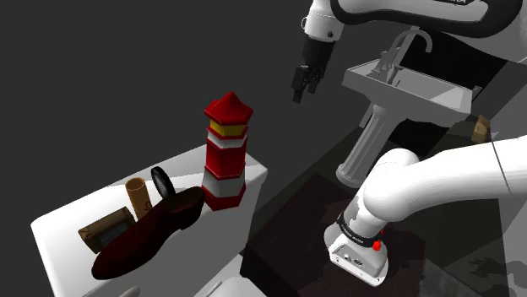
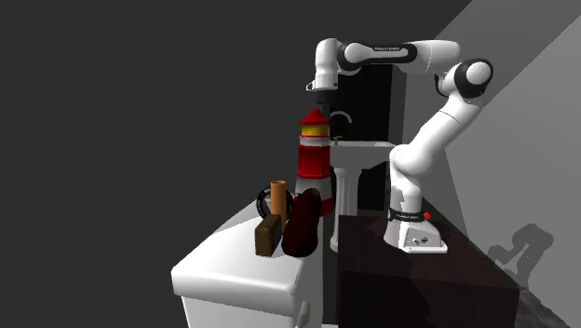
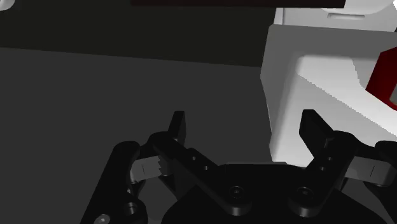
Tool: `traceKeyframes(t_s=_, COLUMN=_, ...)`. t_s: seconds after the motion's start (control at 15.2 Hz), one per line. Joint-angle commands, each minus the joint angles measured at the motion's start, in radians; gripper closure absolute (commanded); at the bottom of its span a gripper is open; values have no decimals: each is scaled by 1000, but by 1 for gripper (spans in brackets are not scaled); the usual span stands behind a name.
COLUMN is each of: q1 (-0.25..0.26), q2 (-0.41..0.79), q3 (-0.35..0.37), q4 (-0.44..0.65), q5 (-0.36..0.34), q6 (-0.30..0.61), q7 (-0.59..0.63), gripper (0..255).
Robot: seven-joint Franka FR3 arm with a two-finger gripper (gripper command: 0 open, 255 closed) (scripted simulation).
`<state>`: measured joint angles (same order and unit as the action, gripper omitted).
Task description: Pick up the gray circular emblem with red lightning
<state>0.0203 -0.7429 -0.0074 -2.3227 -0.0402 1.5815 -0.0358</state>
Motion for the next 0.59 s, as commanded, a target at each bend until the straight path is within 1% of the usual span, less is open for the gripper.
traceKeyframes(t_s=0.0, q1=0, q2=0, q3=0, q4=0, q5=0, q6=0, q7=0, gripper=0)
traceKeyframes(t_s=0.53, q1=54, q2=105, q3=157, q4=16, q5=111, q6=85, q7=195, gripper=0)
